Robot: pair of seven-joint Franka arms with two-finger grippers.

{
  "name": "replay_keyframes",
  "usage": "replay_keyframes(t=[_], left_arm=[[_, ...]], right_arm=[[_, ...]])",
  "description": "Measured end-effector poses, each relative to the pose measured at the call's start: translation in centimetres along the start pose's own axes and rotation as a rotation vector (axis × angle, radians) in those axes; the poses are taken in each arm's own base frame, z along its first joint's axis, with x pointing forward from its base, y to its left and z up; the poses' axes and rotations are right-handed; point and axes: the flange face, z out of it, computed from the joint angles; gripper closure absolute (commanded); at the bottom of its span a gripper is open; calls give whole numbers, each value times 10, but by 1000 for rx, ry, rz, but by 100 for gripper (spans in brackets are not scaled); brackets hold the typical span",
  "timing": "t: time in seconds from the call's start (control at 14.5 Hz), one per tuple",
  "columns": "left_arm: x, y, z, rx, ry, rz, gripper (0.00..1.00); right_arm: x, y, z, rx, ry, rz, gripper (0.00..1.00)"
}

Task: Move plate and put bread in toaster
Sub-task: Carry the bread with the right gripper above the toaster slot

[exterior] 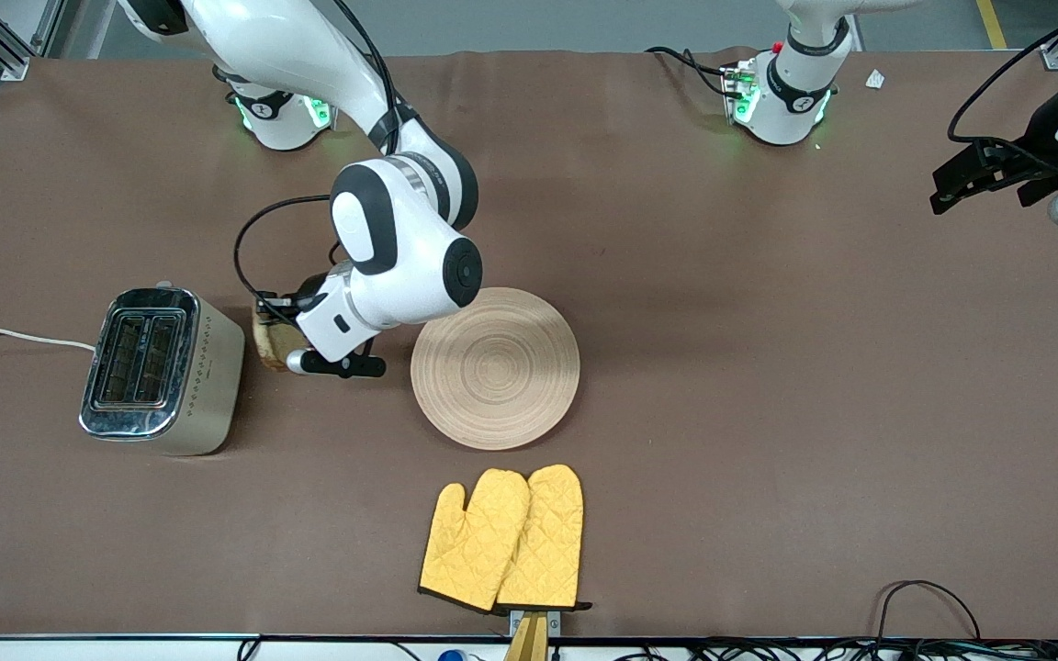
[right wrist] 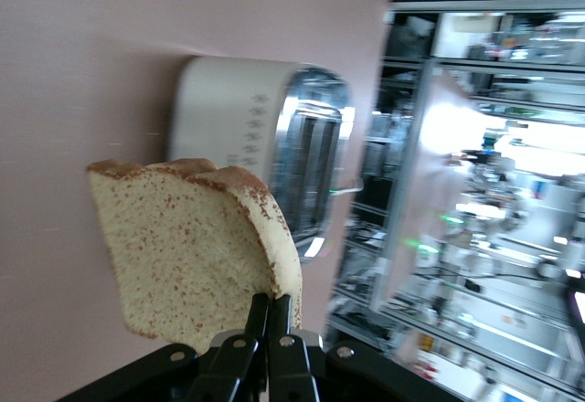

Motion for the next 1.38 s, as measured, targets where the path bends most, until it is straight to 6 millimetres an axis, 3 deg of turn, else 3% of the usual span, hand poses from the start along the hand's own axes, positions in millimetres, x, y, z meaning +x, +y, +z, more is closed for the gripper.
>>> replay_keyframes(t=[0.34,0.55,0.83,1.03,1.38], left_arm=[[0,2,0,-13,-3,3,0],[0,2,1,-13,-4,3,0],[0,2,1,-13,-4,3,0],[0,2,1,-13,-5,3,0],[0,2,2,-13,-6,3,0]], right_arm=[[23,59,52,-72,-114,102,99],[29,96,73,-56,-149,159,99],[37,124,98,-46,-179,202,99],[54,135,129,-23,-165,224,99],[69,121,166,-12,-138,212,99]])
